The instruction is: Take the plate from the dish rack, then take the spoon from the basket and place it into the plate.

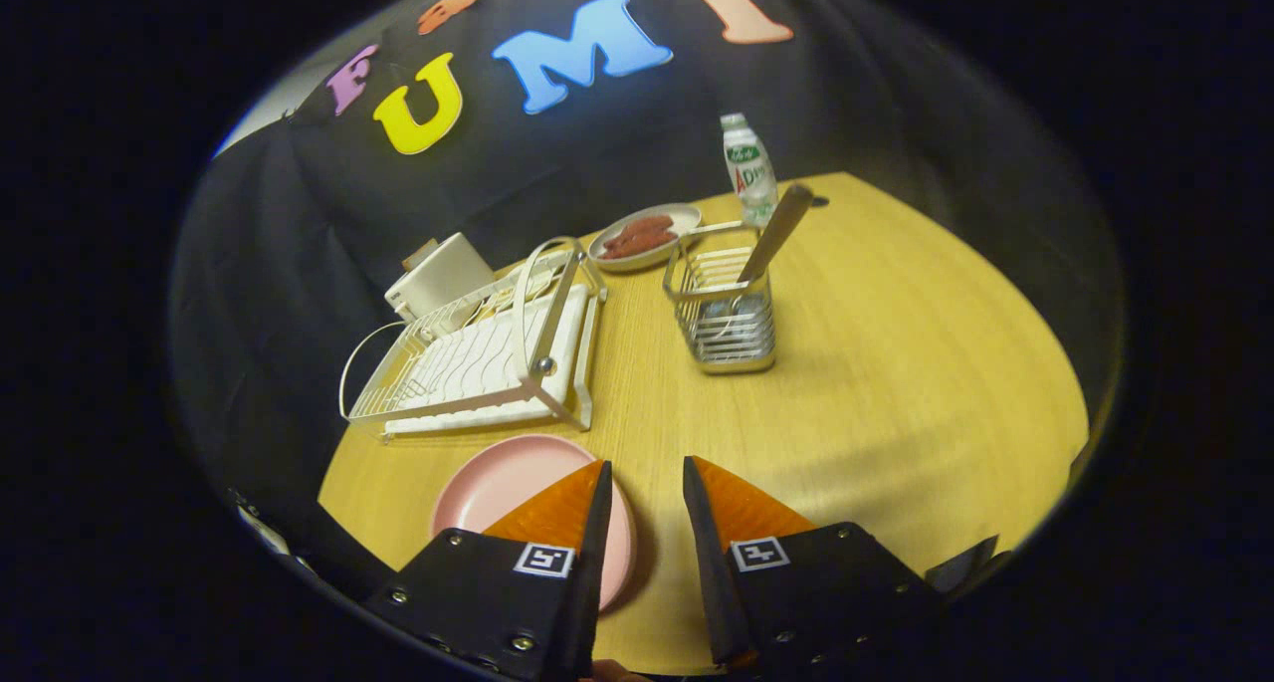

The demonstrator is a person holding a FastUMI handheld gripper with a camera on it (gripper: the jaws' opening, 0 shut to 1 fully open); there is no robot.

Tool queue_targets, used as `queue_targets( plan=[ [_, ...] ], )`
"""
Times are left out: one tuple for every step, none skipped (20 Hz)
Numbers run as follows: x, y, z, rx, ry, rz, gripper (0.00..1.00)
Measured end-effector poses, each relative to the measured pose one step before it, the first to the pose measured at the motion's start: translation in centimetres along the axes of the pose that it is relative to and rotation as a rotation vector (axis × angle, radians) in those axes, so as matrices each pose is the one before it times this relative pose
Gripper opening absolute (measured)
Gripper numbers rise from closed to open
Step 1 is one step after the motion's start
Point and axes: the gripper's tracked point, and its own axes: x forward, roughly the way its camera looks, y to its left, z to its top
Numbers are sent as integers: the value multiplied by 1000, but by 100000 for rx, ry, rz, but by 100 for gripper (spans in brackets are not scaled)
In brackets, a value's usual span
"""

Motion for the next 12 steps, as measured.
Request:
queue_targets(
  plan=[
    [-669, -707, 968, -3400, -4083, -2921, 43],
    [-737, -695, 783, -2062, -2952, -1968, 49],
    [-519, -419, 683, -1183, -1696, -1401, 56],
    [-815, -558, 911, -211, -1641, -1856, 75],
    [127, -521, 561, -140, -3122, -797, 89],
    [-405, -478, 1167, -682, -3374, 165, 100],
    [-299, -313, 783, -1431, -3734, 863, 100],
    [-37, -244, 1201, -1321, -5013, 1698, 100],
    [48, -542, 691, -813, -3540, -143, 100],
    [245, -555, 819, -461, -3712, 10, 100],
    [736, -674, 474, -61, -2123, -1214, 100],
    [394, -589, 92, 45, -938, -737, 99]
  ],
)
